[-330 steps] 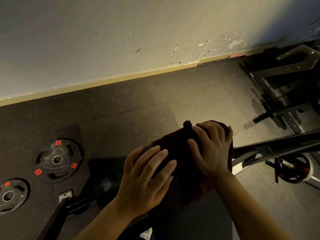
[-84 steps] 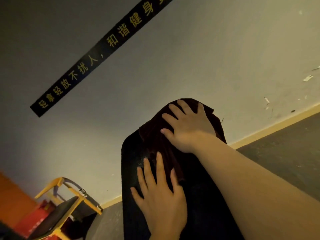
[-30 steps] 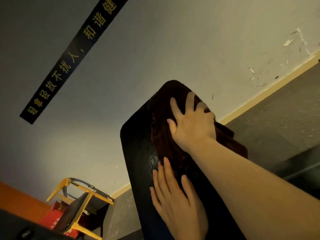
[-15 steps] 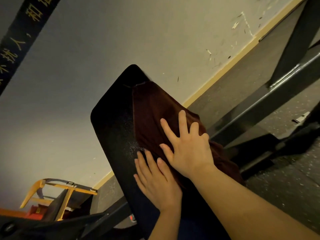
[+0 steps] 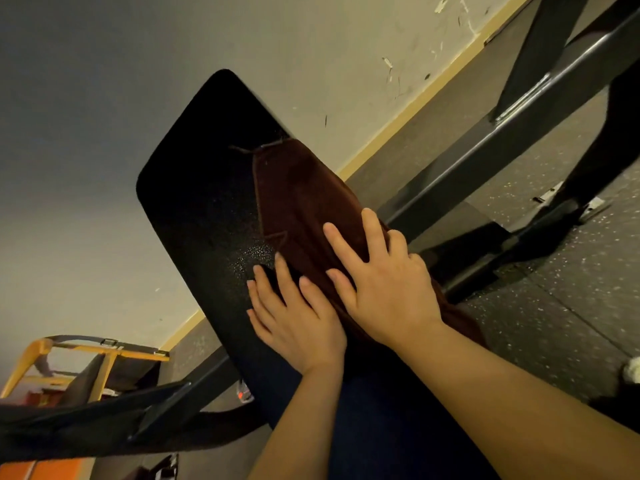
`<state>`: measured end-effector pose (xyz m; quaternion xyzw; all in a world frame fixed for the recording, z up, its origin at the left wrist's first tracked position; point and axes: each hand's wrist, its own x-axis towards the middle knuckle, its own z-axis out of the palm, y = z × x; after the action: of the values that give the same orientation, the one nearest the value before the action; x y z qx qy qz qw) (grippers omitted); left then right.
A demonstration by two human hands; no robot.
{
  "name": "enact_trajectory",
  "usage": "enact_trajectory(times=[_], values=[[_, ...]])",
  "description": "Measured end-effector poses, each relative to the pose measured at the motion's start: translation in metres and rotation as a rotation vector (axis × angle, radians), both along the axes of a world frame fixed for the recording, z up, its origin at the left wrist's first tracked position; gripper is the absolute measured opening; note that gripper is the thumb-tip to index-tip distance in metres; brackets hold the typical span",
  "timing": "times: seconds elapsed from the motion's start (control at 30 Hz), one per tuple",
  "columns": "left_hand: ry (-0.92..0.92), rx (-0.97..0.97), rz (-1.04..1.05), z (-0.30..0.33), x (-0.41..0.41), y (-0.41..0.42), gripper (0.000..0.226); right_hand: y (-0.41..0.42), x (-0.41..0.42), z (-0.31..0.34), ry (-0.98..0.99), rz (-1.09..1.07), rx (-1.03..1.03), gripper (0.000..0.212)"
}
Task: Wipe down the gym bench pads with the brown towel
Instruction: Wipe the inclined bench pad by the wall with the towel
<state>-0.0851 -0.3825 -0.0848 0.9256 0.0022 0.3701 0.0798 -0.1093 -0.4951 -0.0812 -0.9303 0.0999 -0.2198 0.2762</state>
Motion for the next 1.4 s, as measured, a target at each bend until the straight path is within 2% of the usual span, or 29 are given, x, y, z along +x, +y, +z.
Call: enact_trajectory(times=[0.13,0.33,0.47,0.57,0.77,0.97,1.13,1.2,1.3,1.4], values=[[0.011,-0.02,-0.018,-0.003,-0.001,0.004,0.055,-0.001,0.0,-0.002,-0.065,0.037,0.085,0.055],[0.002,-0.023,-0.019,-0.003,0.003,-0.002,0.053,-0.003,0.004,-0.004,-0.099,-0.012,0.078,0.054],[0.006,-0.025,-0.007,-0.001,0.001,0.001,0.055,0.0,-0.001,-0.005,-0.133,-0.009,0.166,0.053],[0.014,-0.033,0.004,0.0,0.003,-0.002,0.057,-0.002,-0.009,-0.008,-0.11,-0.089,0.274,0.052],[0.038,-0.032,-0.001,0.001,-0.001,-0.003,0.058,0.011,-0.067,-0.042,-0.028,-0.095,0.18,0.054],[0.045,-0.04,-0.008,0.004,-0.004,-0.002,0.059,0.02,-0.098,-0.05,0.026,-0.068,0.144,0.061],[0.036,-0.044,-0.005,0.005,-0.003,-0.004,0.06,0.007,-0.105,-0.045,-0.16,-0.026,0.361,0.045],[0.022,-0.045,0.001,0.004,-0.003,-0.005,0.061,-0.003,-0.106,-0.043,-0.243,-0.052,0.39,0.04],[0.025,-0.04,-0.004,0.003,-0.005,-0.004,0.061,-0.016,-0.089,-0.036,-0.345,-0.043,0.259,0.037],[0.021,-0.036,-0.005,0.002,-0.005,-0.004,0.06,-0.027,-0.049,-0.031,-0.336,0.275,-0.014,0.048]])
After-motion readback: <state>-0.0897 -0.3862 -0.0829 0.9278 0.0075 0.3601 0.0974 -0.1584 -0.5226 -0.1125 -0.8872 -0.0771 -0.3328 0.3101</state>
